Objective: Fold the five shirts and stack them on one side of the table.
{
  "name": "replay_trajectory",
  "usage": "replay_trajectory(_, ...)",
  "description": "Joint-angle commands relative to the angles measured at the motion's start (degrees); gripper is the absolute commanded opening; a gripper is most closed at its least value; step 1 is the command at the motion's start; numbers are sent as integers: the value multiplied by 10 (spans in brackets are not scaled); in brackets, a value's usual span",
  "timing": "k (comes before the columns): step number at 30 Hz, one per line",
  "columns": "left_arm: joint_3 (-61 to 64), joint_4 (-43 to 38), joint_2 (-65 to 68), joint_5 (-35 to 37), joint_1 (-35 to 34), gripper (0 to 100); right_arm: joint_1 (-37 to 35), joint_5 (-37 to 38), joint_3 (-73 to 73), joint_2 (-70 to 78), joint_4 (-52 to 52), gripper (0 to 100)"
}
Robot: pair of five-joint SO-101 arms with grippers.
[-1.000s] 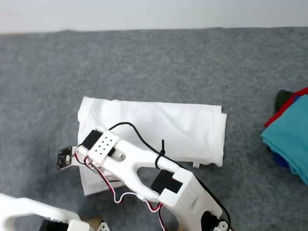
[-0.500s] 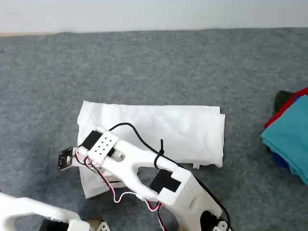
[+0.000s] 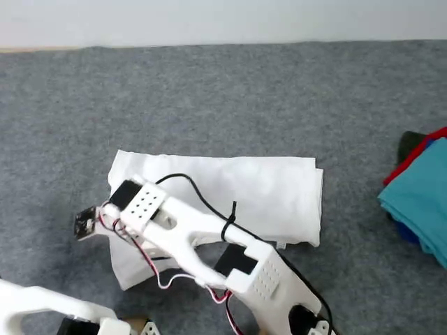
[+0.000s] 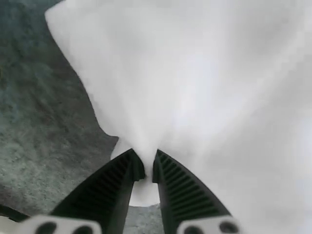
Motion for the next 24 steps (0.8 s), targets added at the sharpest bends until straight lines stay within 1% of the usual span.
replay_trajectory(1, -2, -5, -18, -4, -1, 2, 33, 22, -29, -3, -9, 17)
replay_trajectory(10, -1, -4, -16, -4, 1, 2, 96, 30, -38, 58, -56, 18)
replay_trajectory(19, 0, -3, -14, -4, 1, 2, 144, 28, -185, 127, -45, 18)
replay_trajectory(24, 0, -3, -14, -4, 1, 2, 146, 28, -271, 175, 0, 18)
